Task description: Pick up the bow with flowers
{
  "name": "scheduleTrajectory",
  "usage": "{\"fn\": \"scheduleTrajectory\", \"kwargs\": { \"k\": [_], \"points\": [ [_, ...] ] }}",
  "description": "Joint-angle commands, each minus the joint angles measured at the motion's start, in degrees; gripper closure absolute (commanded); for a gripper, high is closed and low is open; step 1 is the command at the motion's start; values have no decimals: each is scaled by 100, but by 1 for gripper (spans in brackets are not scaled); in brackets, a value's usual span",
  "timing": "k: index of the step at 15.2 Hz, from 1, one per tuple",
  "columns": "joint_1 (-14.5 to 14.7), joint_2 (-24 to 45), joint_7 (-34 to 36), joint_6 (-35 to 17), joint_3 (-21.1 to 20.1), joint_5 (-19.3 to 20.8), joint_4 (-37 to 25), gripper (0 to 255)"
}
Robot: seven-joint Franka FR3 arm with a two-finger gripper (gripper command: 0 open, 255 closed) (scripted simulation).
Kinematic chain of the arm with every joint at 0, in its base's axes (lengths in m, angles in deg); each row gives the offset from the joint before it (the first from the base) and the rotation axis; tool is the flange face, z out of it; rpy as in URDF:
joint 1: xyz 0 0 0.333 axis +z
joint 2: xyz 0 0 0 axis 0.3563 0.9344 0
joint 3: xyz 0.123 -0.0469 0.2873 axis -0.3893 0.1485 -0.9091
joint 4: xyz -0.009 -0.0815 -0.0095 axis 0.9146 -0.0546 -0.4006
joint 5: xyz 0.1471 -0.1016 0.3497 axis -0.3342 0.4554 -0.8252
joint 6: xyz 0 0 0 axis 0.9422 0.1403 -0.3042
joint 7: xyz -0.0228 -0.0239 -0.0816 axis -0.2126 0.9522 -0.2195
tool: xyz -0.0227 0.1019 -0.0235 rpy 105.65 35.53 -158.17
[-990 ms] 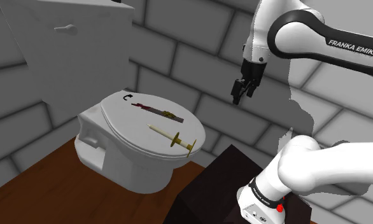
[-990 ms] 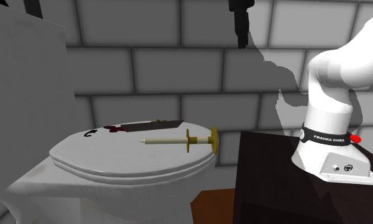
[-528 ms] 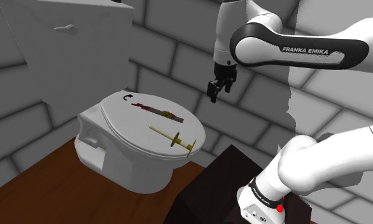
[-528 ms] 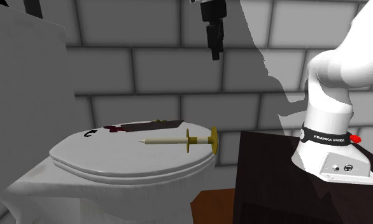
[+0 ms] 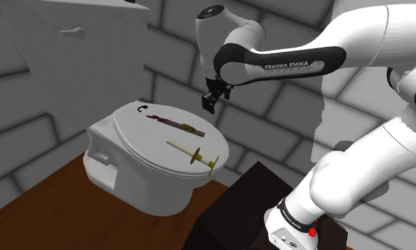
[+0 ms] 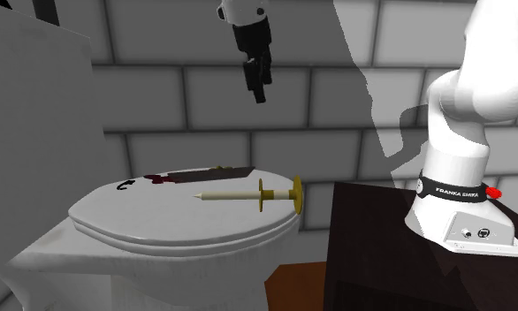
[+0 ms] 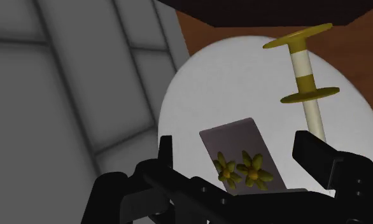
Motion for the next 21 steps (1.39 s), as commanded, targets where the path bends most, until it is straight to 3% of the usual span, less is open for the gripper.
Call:
{"fn": "scheduleTrajectory", "kwargs": {
  "k": [1, 9, 16, 21],
  "points": [
    [29, 553, 238, -7, -168, 370, -365, 0],
    [494, 2632, 875, 413, -399, 1912, -1957, 0],
    [1259, 4475, 887, 971, -157, 3124, -3733, 0],
    [1890, 5906, 512, 1321, 176, 3846, -5389, 0]
  ]
}}
